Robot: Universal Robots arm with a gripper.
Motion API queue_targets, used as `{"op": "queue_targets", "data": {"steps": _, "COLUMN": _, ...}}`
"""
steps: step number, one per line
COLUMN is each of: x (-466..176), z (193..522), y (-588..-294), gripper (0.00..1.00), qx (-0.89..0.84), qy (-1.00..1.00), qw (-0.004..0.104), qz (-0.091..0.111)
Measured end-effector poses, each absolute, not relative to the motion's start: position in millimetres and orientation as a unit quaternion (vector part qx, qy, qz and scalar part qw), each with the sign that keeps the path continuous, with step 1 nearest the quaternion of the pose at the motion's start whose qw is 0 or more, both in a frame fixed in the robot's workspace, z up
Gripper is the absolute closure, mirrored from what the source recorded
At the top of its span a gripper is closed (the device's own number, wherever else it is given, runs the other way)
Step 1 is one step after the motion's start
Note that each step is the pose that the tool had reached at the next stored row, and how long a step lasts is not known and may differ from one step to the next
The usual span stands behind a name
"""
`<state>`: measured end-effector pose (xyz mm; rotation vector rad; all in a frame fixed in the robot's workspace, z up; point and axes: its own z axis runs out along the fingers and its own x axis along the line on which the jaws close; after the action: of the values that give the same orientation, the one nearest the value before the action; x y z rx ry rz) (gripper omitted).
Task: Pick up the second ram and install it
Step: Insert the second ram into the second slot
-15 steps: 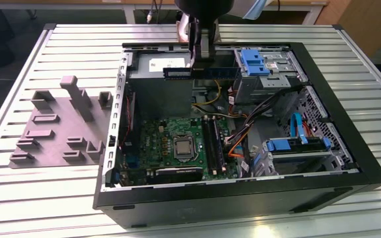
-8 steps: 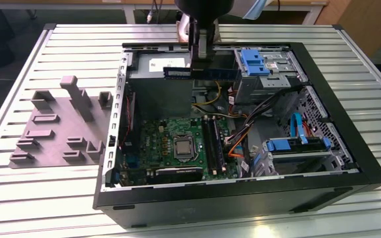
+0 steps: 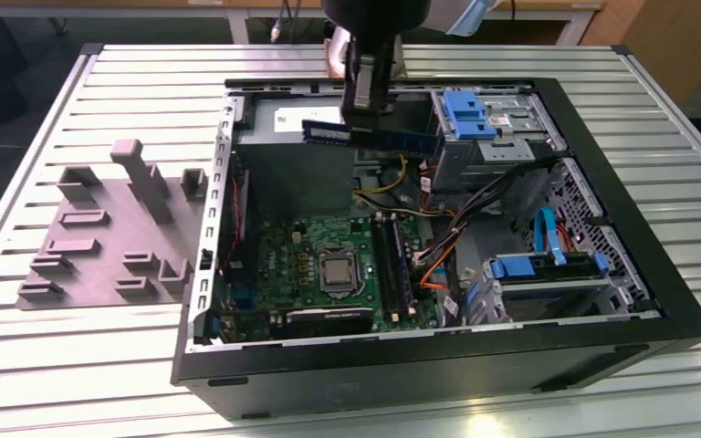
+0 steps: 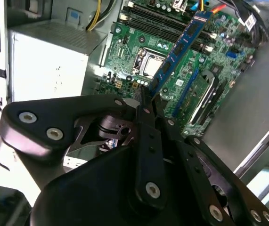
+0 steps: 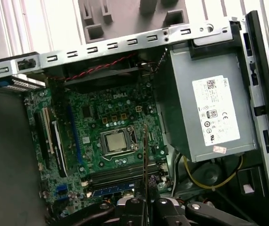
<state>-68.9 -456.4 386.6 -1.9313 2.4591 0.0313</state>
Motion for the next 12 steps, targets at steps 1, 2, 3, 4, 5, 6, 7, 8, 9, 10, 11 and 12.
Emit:
{"op": "queue_targets", "data": {"steps": 1, "x": -68.9, "z": 386.4, "y": -456.4, "gripper": 0.86, "qx": -0.611, "qy": 0.792, "qw": 0.007, "qz": 0.010}}
{"op": "queue_targets", "data": {"steps": 2, "x": -69.0, "z": 386.2, "y": -456.4, "gripper": 0.86, "qx": -0.604, "qy": 0.797, "qw": 0.007, "qz": 0.010}}
{"op": "queue_targets", "data": {"steps": 3, "x": -68.9, "z": 385.9, "y": -456.4, "gripper": 0.86, "qx": -0.597, "qy": 0.802, "qw": 0.007, "qz": 0.009}}
{"op": "queue_targets", "data": {"steps": 4, "x": -68.9, "z": 385.7, "y": -456.4, "gripper": 0.86, "qx": -0.589, "qy": 0.808, "qw": 0.007, "qz": 0.009}}
{"op": "queue_targets", "data": {"steps": 5, "x": -68.9, "z": 385.5, "y": -456.4, "gripper": 0.86, "qx": -0.585, "qy": 0.811, "qw": 0.007, "qz": 0.009}}
{"op": "queue_targets", "data": {"steps": 6, "x": -68.9, "z": 384.8, "y": -456.4, "gripper": 0.86, "qx": -0.561, "qy": 0.828, "qw": 0.007, "qz": 0.008}}
{"op": "queue_targets", "data": {"steps": 7, "x": -68.9, "z": 384.5, "y": -456.4, "gripper": 0.86, "qx": -0.553, "qy": 0.833, "qw": 0.007, "qz": 0.008}}
{"op": "queue_targets", "data": {"steps": 8, "x": -68.9, "z": 384.4, "y": -456.4, "gripper": 0.86, "qx": -0.546, "qy": 0.837, "qw": 0.007, "qz": 0.008}}
{"op": "queue_targets", "data": {"steps": 9, "x": -69.0, "z": 384.1, "y": -456.4, "gripper": 0.86, "qx": -0.539, "qy": 0.842, "qw": 0.007, "qz": 0.007}}
{"op": "queue_targets", "data": {"steps": 10, "x": -68.9, "z": 383.9, "y": -456.4, "gripper": 0.86, "qx": -0.532, "qy": 0.847, "qw": 0.007, "qz": 0.007}}
{"op": "queue_targets", "data": {"steps": 11, "x": -68.9, "z": 383.7, "y": -456.4, "gripper": 0.86, "qx": -0.525, "qy": 0.851, "qw": 0.007, "qz": 0.007}}
{"op": "queue_targets", "data": {"steps": 12, "x": -68.9, "z": 383.5, "y": -456.4, "gripper": 0.86, "qx": -0.518, "qy": 0.855, "qw": 0.007, "qz": 0.007}}
